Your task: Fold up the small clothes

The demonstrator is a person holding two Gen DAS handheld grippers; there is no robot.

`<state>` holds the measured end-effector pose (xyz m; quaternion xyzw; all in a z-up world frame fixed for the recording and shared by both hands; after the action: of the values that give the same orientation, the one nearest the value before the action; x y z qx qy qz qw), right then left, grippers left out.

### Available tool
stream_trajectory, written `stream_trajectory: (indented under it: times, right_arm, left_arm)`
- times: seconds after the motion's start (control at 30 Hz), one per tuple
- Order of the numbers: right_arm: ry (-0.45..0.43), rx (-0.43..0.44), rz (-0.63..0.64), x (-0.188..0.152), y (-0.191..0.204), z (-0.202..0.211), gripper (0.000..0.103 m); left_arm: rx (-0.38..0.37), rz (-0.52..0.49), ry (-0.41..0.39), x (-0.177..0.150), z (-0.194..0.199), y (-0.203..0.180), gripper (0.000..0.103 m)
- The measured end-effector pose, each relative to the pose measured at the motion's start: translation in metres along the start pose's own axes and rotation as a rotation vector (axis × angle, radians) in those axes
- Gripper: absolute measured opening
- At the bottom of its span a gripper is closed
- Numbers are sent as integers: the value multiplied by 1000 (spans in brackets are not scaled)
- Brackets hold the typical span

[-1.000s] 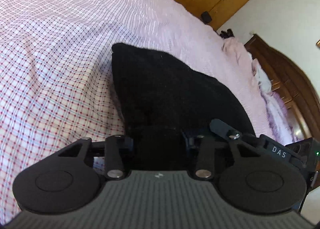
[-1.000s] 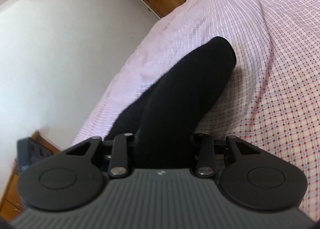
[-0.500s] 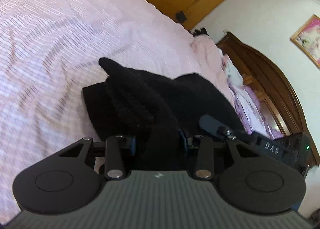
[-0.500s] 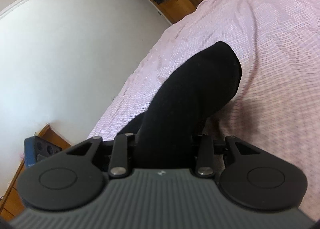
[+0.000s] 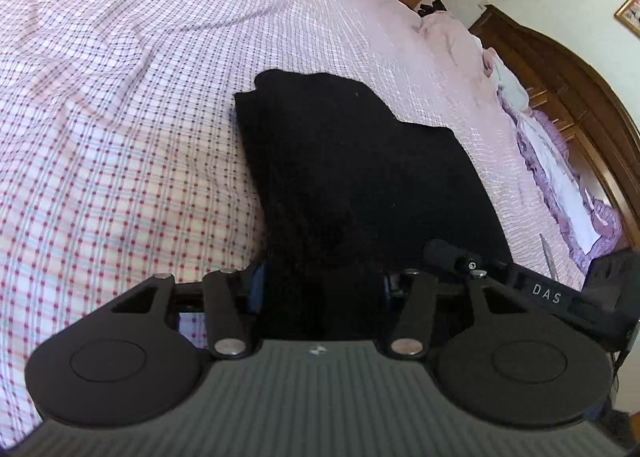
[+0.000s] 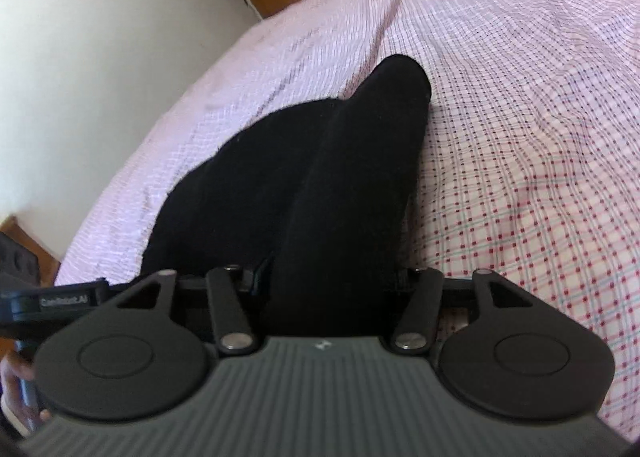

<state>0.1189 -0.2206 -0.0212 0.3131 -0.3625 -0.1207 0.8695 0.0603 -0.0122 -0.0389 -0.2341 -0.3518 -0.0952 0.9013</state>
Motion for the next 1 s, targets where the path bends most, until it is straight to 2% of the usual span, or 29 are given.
stream_trajectory:
  times: [0.23, 0.43, 0.57, 0.7, 0.83, 1.0]
  right_arm:
    - [-50, -29, 10, 1, 3, 33, 59]
    - [-103, -57, 22, -11, 1, 66, 59]
    - [-91, -77, 23, -16, -8, 59, 59]
    - [-85, -78, 3, -19, -18, 47, 64]
    - [-106, -88, 21, -20, -13, 51, 65]
    - [-135, -90, 20, -24, -8, 68, 66]
  left_arm:
    - [88, -74, -16, 6, 18, -5, 59]
    - [156, -112, 9, 10, 25, -1, 69]
    - [174, -122, 20, 9, 16, 3, 73]
    - [199, -128, 23, 6, 13, 5, 77]
    - [222, -119, 30, 4, 18, 2, 78]
    - [262, -136, 45, 2, 27, -6, 84]
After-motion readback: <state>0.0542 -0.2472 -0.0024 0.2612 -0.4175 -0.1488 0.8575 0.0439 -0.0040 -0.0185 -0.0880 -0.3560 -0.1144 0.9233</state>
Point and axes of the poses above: each gripper's, at about its wrist camera, not at the fingertips, and z roughly against the way its jaws point, y to its left, x to its top, the point moved 7 cm from there along -z, roughly the way its jaws point, and after that the axes turned 13 degrees about -z, right-handed, at the moved point
